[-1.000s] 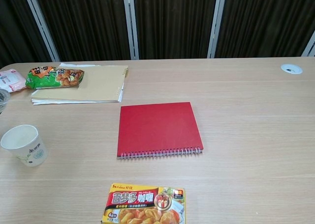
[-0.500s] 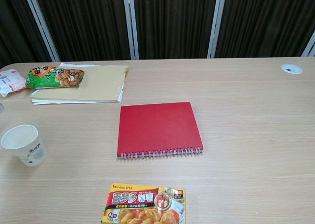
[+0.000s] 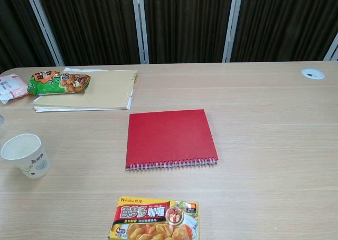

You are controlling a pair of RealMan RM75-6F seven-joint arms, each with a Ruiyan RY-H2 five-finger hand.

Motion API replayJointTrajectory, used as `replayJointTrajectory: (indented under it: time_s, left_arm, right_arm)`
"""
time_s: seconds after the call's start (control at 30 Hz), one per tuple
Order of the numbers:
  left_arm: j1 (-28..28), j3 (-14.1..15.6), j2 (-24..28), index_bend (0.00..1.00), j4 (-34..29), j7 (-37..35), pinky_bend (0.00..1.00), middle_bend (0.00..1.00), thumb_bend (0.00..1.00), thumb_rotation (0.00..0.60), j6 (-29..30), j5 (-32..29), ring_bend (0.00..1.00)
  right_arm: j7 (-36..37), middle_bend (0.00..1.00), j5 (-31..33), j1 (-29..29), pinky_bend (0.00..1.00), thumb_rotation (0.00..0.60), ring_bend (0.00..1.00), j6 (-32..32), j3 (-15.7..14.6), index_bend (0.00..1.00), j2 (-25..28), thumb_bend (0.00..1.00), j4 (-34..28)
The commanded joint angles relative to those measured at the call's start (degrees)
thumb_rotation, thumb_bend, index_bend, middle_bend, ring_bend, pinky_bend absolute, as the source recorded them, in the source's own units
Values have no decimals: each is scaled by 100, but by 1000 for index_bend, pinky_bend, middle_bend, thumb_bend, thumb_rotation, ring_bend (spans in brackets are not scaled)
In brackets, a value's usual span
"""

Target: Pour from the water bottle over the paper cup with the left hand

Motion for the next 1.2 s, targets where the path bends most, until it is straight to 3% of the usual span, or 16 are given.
replayJointTrajectory:
  time_s: [0.03, 0.6, 1.2]
  left_arm:
    - [-37, -46, -20, 550, -55, 283, 331, 494, 456, 600, 20, -21, 342]
    - [-35, -113, -30, 551, -143, 1052, 330, 494, 457, 600, 118, -88, 341]
    - [-7, -120, -59, 550, -60, 1325, 330, 494, 456, 600, 308, -69, 341]
  right_arm:
    - [1, 0, 9, 0, 0, 600, 0, -7, 3, 0, 2, 0, 3]
    - [-66, 0, 42, 12, 0, 600, 0, -55, 2, 0, -26, 0, 22]
    - [-91, 0, 56, 12, 0, 600, 0, -63, 7, 0, -24, 0, 10]
